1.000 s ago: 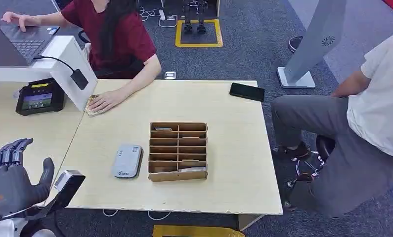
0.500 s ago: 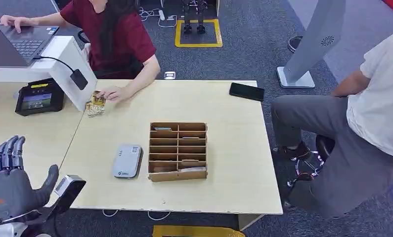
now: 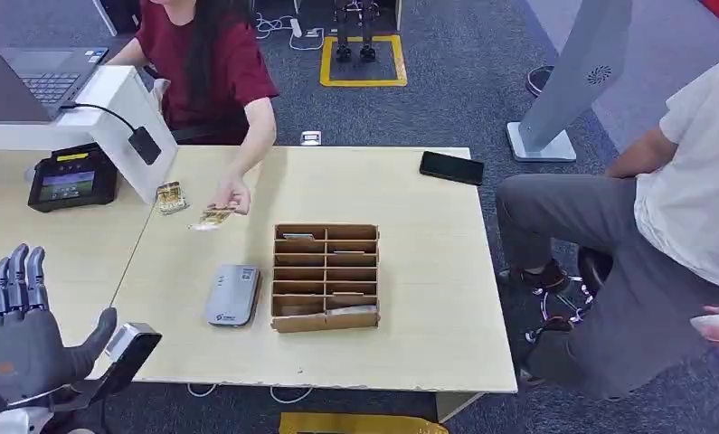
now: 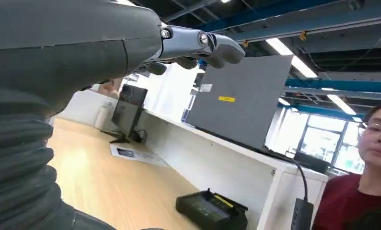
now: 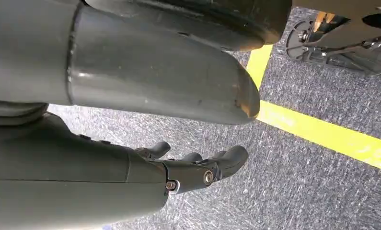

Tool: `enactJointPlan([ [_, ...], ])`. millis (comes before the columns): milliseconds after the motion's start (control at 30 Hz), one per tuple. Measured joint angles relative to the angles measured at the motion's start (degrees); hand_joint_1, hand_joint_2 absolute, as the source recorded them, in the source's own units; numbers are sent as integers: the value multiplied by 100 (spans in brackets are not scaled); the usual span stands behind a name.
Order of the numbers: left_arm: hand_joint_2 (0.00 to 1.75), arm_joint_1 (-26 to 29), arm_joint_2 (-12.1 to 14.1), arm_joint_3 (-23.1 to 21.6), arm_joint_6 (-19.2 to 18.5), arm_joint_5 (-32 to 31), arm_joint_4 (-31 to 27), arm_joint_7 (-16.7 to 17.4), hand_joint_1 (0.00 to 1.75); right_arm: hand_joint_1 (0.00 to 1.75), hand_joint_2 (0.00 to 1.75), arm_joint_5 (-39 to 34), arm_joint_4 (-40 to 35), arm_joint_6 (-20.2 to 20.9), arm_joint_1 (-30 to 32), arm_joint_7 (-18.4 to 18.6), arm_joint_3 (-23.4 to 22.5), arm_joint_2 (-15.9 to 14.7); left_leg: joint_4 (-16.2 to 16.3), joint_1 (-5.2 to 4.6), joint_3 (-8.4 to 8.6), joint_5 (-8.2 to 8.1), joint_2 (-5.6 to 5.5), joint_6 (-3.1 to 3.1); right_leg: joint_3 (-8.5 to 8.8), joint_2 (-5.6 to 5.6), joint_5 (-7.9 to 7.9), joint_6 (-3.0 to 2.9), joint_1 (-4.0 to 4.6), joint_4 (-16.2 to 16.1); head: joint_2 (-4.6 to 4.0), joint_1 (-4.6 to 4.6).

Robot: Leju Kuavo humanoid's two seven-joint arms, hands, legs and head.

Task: Pass the card to the sensor for recognition and then transmit it.

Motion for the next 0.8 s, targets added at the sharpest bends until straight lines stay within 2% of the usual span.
enactJointPlan([
  [333, 175, -2, 188, -260, 70, -195, 546, 9, 0, 0, 0, 7, 55, -15, -5, -15, 55, -17, 0, 0, 2, 0, 1, 0, 0, 1, 0, 0, 0, 0, 0, -2],
  [467, 175, -49, 232, -315, 72, -187, 658, 107, 0, 0, 0, 7, 66, -15, -8, -13, 109, -20, 0, 0, 1, 0, 0, 0, 0, 0, 0, 0, 0, 0, 0, 2],
  [800, 175, -119, 254, -328, 74, -178, 822, 111, 0, 0, 0, 9, 99, -17, -6, -13, 151, -31, 0, 0, 1, 0, 1, 0, 0, 0, 0, 0, 0, 0, 0, 0],
])
